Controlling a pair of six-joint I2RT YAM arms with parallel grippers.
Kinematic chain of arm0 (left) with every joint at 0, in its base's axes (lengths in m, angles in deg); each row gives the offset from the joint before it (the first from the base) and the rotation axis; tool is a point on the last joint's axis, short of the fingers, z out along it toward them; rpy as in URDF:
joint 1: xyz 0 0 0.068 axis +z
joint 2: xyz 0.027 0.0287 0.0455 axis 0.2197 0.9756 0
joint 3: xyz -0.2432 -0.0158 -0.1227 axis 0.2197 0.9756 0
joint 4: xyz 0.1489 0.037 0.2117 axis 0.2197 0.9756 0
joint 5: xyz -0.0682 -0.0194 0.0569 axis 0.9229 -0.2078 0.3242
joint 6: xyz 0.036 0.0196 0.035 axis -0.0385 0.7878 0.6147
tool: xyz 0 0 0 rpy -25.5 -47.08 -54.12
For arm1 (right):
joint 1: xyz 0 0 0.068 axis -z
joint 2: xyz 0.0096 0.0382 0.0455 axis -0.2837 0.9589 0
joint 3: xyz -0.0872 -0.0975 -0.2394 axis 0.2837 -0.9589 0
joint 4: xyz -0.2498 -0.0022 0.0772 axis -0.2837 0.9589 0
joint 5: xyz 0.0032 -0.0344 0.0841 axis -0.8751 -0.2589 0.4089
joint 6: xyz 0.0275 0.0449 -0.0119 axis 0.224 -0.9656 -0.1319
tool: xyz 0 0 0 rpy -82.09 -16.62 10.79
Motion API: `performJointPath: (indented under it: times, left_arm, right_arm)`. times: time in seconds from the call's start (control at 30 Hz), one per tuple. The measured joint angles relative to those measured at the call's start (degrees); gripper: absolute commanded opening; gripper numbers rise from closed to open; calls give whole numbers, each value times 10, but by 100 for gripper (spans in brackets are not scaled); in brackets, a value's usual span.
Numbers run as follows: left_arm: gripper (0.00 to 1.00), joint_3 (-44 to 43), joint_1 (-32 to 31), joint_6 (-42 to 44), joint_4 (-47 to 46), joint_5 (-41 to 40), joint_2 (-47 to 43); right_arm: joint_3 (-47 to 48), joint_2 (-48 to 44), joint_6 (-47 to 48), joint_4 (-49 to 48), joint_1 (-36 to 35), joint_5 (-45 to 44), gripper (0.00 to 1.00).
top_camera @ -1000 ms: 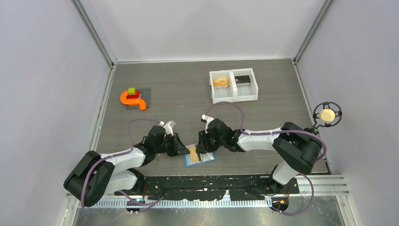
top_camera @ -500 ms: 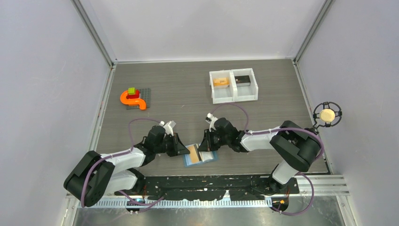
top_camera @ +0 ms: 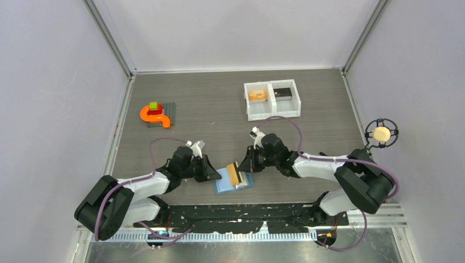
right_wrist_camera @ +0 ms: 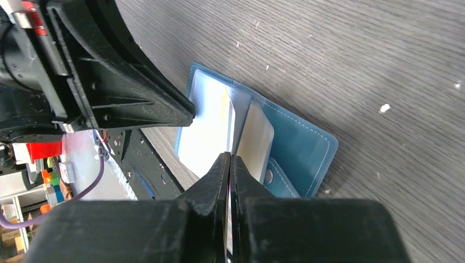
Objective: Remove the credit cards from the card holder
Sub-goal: Remove the credit card from the card holder, then place the credit card in the storage box.
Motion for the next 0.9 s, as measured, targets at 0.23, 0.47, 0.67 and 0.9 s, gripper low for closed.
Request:
performJointPath:
  times: [0.23, 0.47, 0.67, 0.9]
  left_arm:
    - [33, -1, -1, -3, 29, 1, -30]
    - [62, -41, -4, -20, 130, -3, -145]
    - [77, -88, -4, -55, 218, -37, -256]
    - [83, -96, -4, -133, 248, -52, -320]
  right_arm:
    - [1, -91, 50, 77, 0, -19, 5]
    - [37, -207, 158, 163, -41, -107, 5]
    - [46, -271, 274, 179, -86, -184, 5]
    - [45, -309, 419, 155, -187, -290, 5]
